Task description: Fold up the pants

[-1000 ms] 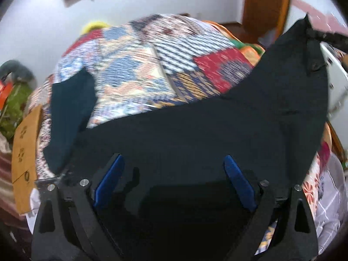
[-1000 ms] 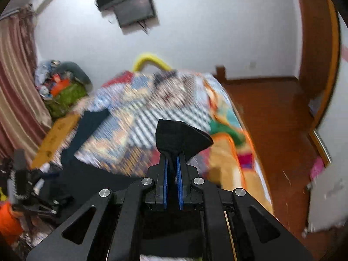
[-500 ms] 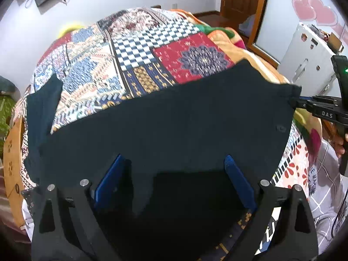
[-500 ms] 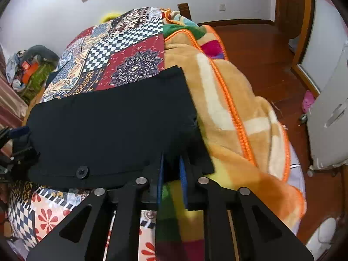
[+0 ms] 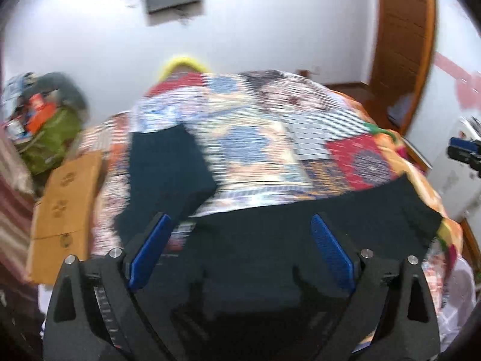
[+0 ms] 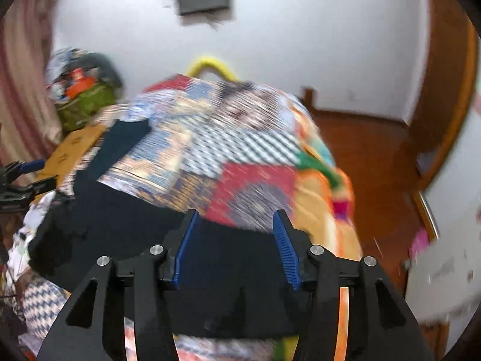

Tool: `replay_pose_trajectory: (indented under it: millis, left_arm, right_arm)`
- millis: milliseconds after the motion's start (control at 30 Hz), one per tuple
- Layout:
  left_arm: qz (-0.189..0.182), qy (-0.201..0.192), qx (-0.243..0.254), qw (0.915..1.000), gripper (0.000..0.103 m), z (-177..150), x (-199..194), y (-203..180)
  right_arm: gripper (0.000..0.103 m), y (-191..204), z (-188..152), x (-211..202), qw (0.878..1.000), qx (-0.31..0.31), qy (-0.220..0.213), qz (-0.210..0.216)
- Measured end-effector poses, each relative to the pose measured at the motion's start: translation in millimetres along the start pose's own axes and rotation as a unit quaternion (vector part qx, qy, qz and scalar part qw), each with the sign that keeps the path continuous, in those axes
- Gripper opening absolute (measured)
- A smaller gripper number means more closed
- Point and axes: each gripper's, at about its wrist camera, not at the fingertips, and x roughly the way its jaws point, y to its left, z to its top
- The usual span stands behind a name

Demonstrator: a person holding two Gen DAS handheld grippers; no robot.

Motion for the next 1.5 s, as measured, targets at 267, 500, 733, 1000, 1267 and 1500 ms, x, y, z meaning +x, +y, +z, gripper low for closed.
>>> replay_pose_trajectory:
  millis: [267, 500, 733, 1000, 1267, 1500]
  left_arm:
    - [0.075, 0.056, -0.080, 0.9924, 0.098, -52, 17, 129]
    - [0.080, 0.126, -0.141, 0.9787, 0.098, -119, 56, 186]
    - [0.043, 0.183, -0.174, 0.9666, 0.097, -158, 96, 203]
    - [0.003, 0.167, -0.145, 0.9753, 0.034, -157, 94, 177]
    - [0.073, 0.155, -0.139, 0.9753, 0.022, -153, 82, 176]
    - [0.095, 0.187, -0.144, 0.9670, 0.022, -168, 76, 198]
  right_arm:
    - [0.052, 114, 33, 66, 0.989, -0.094, 0.021, 0.110]
    - [0.052, 198, 31, 148, 0.967, -0.156, 0.088, 0.180]
    - [0.052, 261, 32, 212, 0.941, -0.213, 0.151, 0.214]
    - [0.015, 276, 26, 236, 0.932, -0.243, 0.178, 0.204]
    - [0.002, 285, 30, 224, 0.944, -0.275, 0.102, 0.151]
    - [0.003, 282, 31, 235, 0.942, -0.275, 0.137, 0.132]
